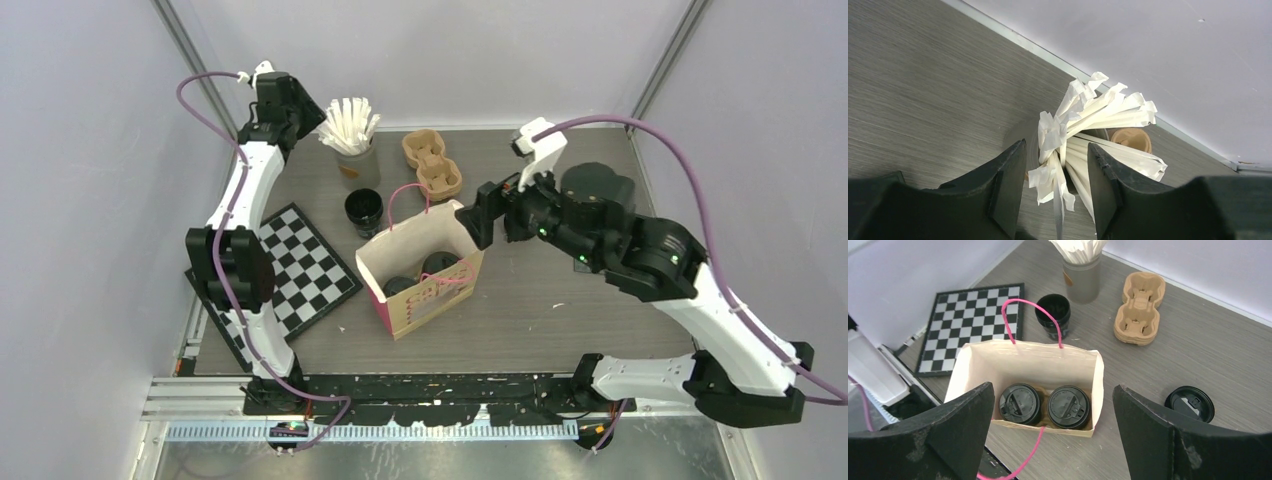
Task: Pack the takeout coffee
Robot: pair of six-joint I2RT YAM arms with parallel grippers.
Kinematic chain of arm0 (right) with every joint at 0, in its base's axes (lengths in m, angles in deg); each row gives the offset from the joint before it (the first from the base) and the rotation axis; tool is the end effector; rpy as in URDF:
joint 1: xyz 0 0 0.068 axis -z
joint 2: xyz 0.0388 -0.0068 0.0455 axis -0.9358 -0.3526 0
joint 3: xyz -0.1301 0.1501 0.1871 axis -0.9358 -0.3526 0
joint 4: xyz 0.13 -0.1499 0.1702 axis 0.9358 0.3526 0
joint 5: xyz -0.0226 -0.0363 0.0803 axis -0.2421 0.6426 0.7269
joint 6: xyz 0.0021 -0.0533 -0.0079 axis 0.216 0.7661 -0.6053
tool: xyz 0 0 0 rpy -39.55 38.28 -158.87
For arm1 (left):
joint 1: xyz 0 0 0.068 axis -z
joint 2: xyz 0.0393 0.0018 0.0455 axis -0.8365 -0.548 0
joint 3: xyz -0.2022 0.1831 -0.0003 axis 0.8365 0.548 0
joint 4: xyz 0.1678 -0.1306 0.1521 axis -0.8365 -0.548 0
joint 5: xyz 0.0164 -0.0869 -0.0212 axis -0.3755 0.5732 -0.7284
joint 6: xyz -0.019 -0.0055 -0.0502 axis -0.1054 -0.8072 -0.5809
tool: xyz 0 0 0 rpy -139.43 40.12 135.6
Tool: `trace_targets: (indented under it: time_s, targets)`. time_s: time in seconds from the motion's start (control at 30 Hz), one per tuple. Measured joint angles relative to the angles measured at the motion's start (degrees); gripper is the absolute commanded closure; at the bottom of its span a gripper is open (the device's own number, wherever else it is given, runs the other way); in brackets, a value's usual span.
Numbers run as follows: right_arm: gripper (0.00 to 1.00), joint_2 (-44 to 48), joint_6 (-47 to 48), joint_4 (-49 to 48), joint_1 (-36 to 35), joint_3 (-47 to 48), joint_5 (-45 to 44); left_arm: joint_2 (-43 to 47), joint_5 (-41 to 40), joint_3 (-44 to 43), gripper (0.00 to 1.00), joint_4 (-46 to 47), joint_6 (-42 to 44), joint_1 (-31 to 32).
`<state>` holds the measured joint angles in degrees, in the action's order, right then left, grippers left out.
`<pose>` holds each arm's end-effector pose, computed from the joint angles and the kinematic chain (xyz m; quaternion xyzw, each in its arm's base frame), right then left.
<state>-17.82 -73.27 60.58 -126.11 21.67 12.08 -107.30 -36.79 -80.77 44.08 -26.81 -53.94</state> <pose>0.1067 0.1447 0.5060 -0.2264 0.7482 0.2477 0.5724 0.4444 -0.0191 0.3643 -0.2763 0.7999 -0.1523 0.5106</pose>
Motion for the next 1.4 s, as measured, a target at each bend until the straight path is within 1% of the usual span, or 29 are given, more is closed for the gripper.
trace_targets:
  time_s: [0.13, 0.2, 0.23, 0.33, 0.4, 0.47, 0.6, 0.77, 1.07, 1.2, 1.33, 1.4]
  targets:
    - [0.08, -3.15, 1.14, 0.02, -0.02, 0.09, -0.13, 0.24, 0.00, 0.15, 0.52, -0.02, 0.50, -0.07]
    - [0.08, -4.00, 1.38, 0.02, 0.00, 0.24, 0.07, 0.63, 0.09, 0.61, 0.56, -0.04, 0.57, -0.13]
    - [0.08, -4.15, 1.42, 0.02, -0.02, 0.28, 0.22, 0.98, 0.11, 0.96, 0.60, -0.09, 0.55, -0.13]
    - [0.07, -4.15, 1.62, 0.09, 0.00, 0.66, 0.94, 2.40, 0.20, 2.71, 0.75, -0.28, 0.44, -0.20]
    - [0.07, -3.78, 1.95, 0.04, -0.02, 0.76, 1.49, 3.56, 0.33, 4.37, 0.89, -0.24, 0.39, -0.22]
    - [0.06, -3.08, 2.62, 0.20, -0.02, 0.76, 2.03, 4.85, 0.72, 6.16, 0.99, -0.24, 0.28, -0.22]
    - [0.04, -0.52, 3.78, 0.81, -0.02, 0.42, 2.71, 6.93, 1.84, 8.13, 1.00, 0.33, 0.48, -0.22]
    - [0.04, 3.37, 5.22, 1.38, 0.00, -0.81, 2.78, 8.13, 2.89, 7.43, 1.00, 0.92, 1.55, -0.24]
    - [0.04, 4.09, 5.70, 2.54, 0.00, -1.01, 3.28, 8.98, 3.06, -1.11, 1.00, -4.07, 6.84, -0.24]
    - [0.03, 4.11, 5.70, 3.34, -0.02, -1.01, 3.39, 12.07, 3.02, -4.52, 1.00, -7.21, 8.35, -0.24]
    - [0.03, 4.07, 5.57, 4.02, -0.02, -0.57, 3.58, 16.57, 3.13, -8.90, 1.00, -11.19, 8.79, -0.22]
    - [0.03, 4.04, 5.25, 4.76, -0.02, 0.13, 3.61, 19.52, 3.58, -9.66, 1.00, -12.66, 8.83, -0.22]
